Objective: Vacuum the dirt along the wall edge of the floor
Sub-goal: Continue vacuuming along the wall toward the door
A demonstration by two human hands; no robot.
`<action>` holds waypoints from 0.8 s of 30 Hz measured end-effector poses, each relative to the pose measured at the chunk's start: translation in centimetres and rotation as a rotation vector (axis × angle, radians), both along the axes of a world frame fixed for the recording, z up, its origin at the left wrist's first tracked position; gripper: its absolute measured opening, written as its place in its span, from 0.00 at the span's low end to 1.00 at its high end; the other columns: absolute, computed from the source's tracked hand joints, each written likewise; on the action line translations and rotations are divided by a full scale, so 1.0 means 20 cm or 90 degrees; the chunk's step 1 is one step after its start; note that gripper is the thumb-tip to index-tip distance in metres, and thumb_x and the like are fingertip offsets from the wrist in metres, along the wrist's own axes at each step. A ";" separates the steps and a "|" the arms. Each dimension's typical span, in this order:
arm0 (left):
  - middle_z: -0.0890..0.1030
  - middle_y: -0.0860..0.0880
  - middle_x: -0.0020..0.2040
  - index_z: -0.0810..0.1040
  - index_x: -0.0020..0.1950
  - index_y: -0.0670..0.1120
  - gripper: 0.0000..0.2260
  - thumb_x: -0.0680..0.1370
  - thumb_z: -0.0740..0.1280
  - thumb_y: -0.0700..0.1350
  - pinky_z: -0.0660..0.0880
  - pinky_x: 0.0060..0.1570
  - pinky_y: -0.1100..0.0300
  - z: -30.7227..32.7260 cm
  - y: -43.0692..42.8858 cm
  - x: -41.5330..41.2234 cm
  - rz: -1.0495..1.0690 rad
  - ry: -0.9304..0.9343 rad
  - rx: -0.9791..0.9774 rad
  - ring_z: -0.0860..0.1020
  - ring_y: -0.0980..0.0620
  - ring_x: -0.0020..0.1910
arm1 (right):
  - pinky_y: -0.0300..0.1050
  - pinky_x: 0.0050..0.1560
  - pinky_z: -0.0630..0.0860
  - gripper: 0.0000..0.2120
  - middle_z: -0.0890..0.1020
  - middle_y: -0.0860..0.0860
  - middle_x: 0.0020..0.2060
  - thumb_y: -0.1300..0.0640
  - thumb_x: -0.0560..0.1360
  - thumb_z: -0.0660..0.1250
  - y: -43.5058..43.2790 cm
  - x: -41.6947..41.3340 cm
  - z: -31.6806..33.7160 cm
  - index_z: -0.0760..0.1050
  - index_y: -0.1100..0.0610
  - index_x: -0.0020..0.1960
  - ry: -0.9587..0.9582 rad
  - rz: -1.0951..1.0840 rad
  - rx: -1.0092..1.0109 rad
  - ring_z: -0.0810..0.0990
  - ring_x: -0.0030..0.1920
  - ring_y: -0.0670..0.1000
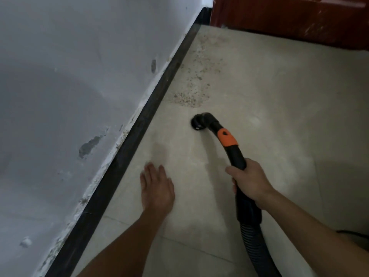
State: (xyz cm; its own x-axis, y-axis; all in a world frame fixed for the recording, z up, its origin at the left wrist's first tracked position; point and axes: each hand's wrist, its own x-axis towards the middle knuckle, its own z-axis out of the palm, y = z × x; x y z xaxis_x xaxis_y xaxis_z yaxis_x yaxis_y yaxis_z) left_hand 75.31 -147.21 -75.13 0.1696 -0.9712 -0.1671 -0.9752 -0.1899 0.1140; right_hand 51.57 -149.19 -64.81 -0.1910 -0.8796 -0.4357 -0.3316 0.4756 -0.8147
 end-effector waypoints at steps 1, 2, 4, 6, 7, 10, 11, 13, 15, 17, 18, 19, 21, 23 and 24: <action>0.49 0.34 0.78 0.53 0.79 0.42 0.26 0.83 0.46 0.51 0.45 0.76 0.45 0.00 -0.08 -0.01 0.003 0.005 -0.008 0.47 0.39 0.78 | 0.46 0.28 0.73 0.05 0.78 0.55 0.29 0.60 0.75 0.70 -0.05 0.03 -0.02 0.73 0.59 0.46 0.004 0.008 -0.005 0.76 0.25 0.55; 0.50 0.34 0.78 0.53 0.79 0.42 0.25 0.83 0.47 0.51 0.45 0.76 0.46 0.00 -0.14 -0.03 0.009 0.007 -0.017 0.47 0.39 0.78 | 0.46 0.28 0.73 0.06 0.77 0.55 0.29 0.59 0.75 0.70 -0.11 0.05 -0.03 0.73 0.59 0.45 0.001 -0.003 -0.013 0.76 0.25 0.55; 0.51 0.34 0.78 0.53 0.78 0.42 0.25 0.82 0.47 0.51 0.43 0.76 0.46 -0.02 -0.21 -0.05 0.033 0.008 -0.046 0.48 0.39 0.78 | 0.46 0.28 0.73 0.06 0.76 0.55 0.29 0.59 0.75 0.70 -0.24 0.04 -0.04 0.73 0.59 0.45 -0.028 -0.066 -0.024 0.74 0.23 0.54; 0.52 0.34 0.77 0.55 0.78 0.42 0.26 0.82 0.49 0.51 0.43 0.76 0.46 -0.05 -0.24 -0.06 0.054 0.012 -0.079 0.49 0.39 0.77 | 0.43 0.25 0.73 0.06 0.76 0.55 0.28 0.59 0.75 0.70 -0.37 0.01 -0.03 0.74 0.60 0.46 -0.065 -0.117 -0.024 0.73 0.21 0.51; 0.53 0.34 0.77 0.56 0.78 0.42 0.26 0.82 0.49 0.51 0.44 0.76 0.46 -0.06 -0.23 -0.06 0.058 0.015 -0.082 0.50 0.39 0.77 | 0.42 0.24 0.73 0.06 0.76 0.55 0.28 0.59 0.75 0.69 -0.42 0.00 -0.03 0.74 0.60 0.47 -0.076 -0.120 -0.019 0.73 0.21 0.51; 0.54 0.34 0.77 0.59 0.77 0.42 0.25 0.81 0.49 0.51 0.45 0.76 0.46 -0.05 -0.23 -0.06 0.055 0.025 -0.094 0.51 0.39 0.77 | 0.43 0.24 0.73 0.05 0.76 0.56 0.28 0.60 0.76 0.69 -0.51 0.06 -0.03 0.73 0.60 0.46 -0.086 -0.072 -0.018 0.73 0.21 0.51; 0.54 0.34 0.77 0.60 0.77 0.42 0.26 0.81 0.49 0.51 0.46 0.76 0.45 -0.04 -0.23 -0.06 0.056 0.030 -0.095 0.52 0.38 0.77 | 0.43 0.24 0.73 0.06 0.76 0.56 0.28 0.60 0.76 0.69 -0.53 0.09 -0.04 0.72 0.60 0.45 -0.076 -0.056 -0.019 0.73 0.21 0.51; 0.54 0.33 0.77 0.61 0.77 0.41 0.27 0.80 0.46 0.52 0.47 0.76 0.45 -0.03 -0.23 -0.07 0.057 0.028 -0.089 0.52 0.38 0.77 | 0.43 0.24 0.73 0.06 0.76 0.56 0.28 0.60 0.76 0.69 -0.57 0.17 -0.06 0.72 0.59 0.44 -0.067 -0.032 -0.026 0.73 0.21 0.51; 0.54 0.34 0.77 0.61 0.76 0.40 0.28 0.80 0.45 0.52 0.48 0.76 0.44 -0.03 -0.23 -0.07 0.062 0.027 -0.080 0.52 0.38 0.77 | 0.43 0.23 0.72 0.06 0.76 0.56 0.28 0.60 0.75 0.69 -0.64 0.25 -0.08 0.72 0.58 0.44 -0.079 -0.014 -0.028 0.73 0.21 0.51; 0.55 0.34 0.77 0.63 0.76 0.40 0.28 0.80 0.45 0.52 0.50 0.76 0.43 -0.04 -0.23 -0.06 0.063 0.035 -0.076 0.53 0.37 0.77 | 0.41 0.23 0.72 0.06 0.77 0.56 0.29 0.59 0.75 0.70 -0.72 0.32 -0.09 0.72 0.57 0.45 -0.097 0.001 -0.024 0.74 0.21 0.51; 0.56 0.34 0.77 0.63 0.76 0.40 0.28 0.80 0.46 0.52 0.50 0.75 0.43 -0.04 -0.23 -0.06 0.064 0.034 -0.072 0.53 0.38 0.77 | 0.41 0.23 0.72 0.06 0.77 0.56 0.30 0.59 0.75 0.69 -0.76 0.35 -0.10 0.72 0.57 0.45 -0.102 0.013 -0.023 0.74 0.21 0.50; 0.56 0.34 0.77 0.64 0.75 0.40 0.27 0.80 0.47 0.52 0.51 0.75 0.43 -0.04 -0.23 -0.06 0.063 0.031 -0.067 0.54 0.38 0.77 | 0.41 0.23 0.72 0.06 0.77 0.56 0.30 0.59 0.75 0.69 -0.80 0.37 -0.10 0.72 0.57 0.45 -0.105 0.026 -0.020 0.74 0.21 0.50; 0.57 0.34 0.76 0.65 0.75 0.40 0.27 0.80 0.49 0.52 0.50 0.74 0.44 -0.05 -0.24 -0.06 0.057 0.020 -0.058 0.55 0.38 0.77 | 0.40 0.24 0.73 0.06 0.78 0.55 0.31 0.58 0.75 0.69 -0.87 0.41 -0.10 0.73 0.57 0.46 -0.106 0.048 -0.011 0.75 0.21 0.50; 0.57 0.34 0.76 0.65 0.75 0.40 0.27 0.80 0.50 0.52 0.50 0.73 0.44 -0.05 -0.24 -0.06 0.055 0.010 -0.050 0.54 0.38 0.77 | 0.41 0.23 0.73 0.06 0.77 0.55 0.30 0.59 0.75 0.70 -0.90 0.42 -0.07 0.73 0.58 0.47 -0.114 0.061 0.004 0.75 0.21 0.50; 0.58 0.34 0.76 0.65 0.75 0.40 0.27 0.80 0.50 0.52 0.50 0.73 0.44 -0.05 -0.24 -0.06 0.055 0.009 -0.050 0.55 0.38 0.77 | 0.41 0.23 0.73 0.06 0.77 0.54 0.28 0.59 0.75 0.70 -0.90 0.40 -0.05 0.73 0.59 0.47 -0.122 0.067 0.013 0.75 0.21 0.50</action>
